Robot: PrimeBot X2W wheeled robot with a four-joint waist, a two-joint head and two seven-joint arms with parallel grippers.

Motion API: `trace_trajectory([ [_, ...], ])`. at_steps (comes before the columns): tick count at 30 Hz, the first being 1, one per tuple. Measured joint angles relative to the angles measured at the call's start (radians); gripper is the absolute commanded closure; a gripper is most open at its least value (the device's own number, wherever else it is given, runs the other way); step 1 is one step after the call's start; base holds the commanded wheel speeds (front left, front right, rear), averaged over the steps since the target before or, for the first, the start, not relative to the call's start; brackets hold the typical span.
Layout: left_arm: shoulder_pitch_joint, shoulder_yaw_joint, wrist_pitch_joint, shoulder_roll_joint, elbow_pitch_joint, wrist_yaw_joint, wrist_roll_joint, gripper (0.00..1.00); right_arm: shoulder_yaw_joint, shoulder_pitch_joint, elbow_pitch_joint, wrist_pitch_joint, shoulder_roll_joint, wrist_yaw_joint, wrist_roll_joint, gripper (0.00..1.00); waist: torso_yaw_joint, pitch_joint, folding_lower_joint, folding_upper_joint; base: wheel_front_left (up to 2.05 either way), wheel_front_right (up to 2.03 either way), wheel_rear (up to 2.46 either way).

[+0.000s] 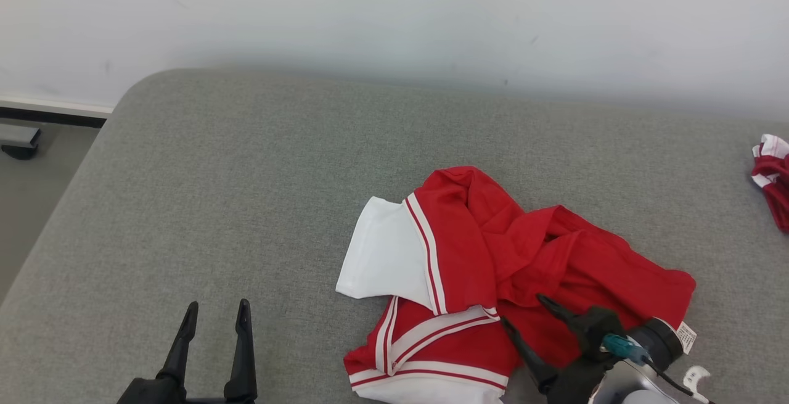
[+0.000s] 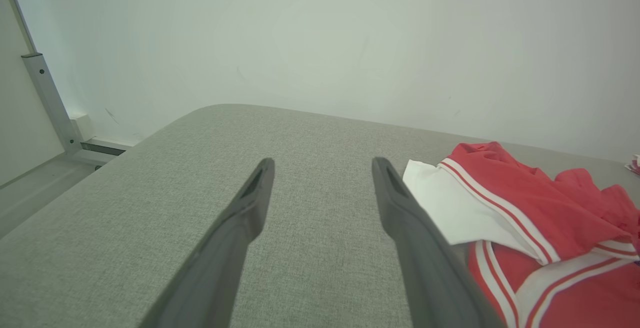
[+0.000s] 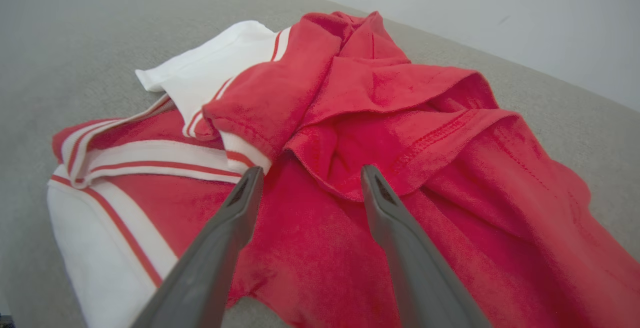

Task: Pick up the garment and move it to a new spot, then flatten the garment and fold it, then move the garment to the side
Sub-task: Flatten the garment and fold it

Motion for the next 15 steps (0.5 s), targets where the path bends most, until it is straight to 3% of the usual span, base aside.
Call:
trace_trajectory([
  [6,-0.007,-0.009,0.000,0.000,0.000,0.003,-0.010,0.00,0.109,-0.103,0.114,0.004,-0.028,0.000,-0.066,0.00,0.018,0.012,0.0000,0.0000,0.00,0.00,0.00],
  [7,-0.007,-0.009,0.000,0.000,0.000,0.005,-0.010,0.00,0.119,-0.123,0.139,0.004,-0.030,0.000,-0.080,0.21,0.021,0.013,0.0000,0.0000,0.00,0.00,0.00],
  [8,-0.007,-0.008,0.000,0.000,0.000,0.007,-0.010,0.00,0.125,-0.140,0.166,0.004,-0.030,0.000,-0.085,0.60,0.024,0.014,0.0000,0.0000,0.00,0.00,0.00],
  [9,-0.007,-0.007,0.000,0.000,0.000,0.007,-0.010,0.00,0.131,-0.154,0.192,0.002,-0.030,0.000,-0.089,0.91,0.026,0.015,0.0000,0.0000,0.00,0.00,0.00],
  [10,-0.008,-0.007,0.000,0.000,0.000,0.007,-0.010,0.00,0.139,-0.167,0.219,-0.001,-0.028,0.000,-0.097,1.00,0.029,0.016,0.0000,0.0000,0.00,0.00,0.00],
  [15,-0.007,0.002,0.000,0.000,-0.001,0.007,-0.010,0.00,0.124,-0.214,0.275,-0.058,-0.011,0.000,-0.085,1.00,0.033,0.013,0.0001,0.0001,0.00,0.00,0.00],
])
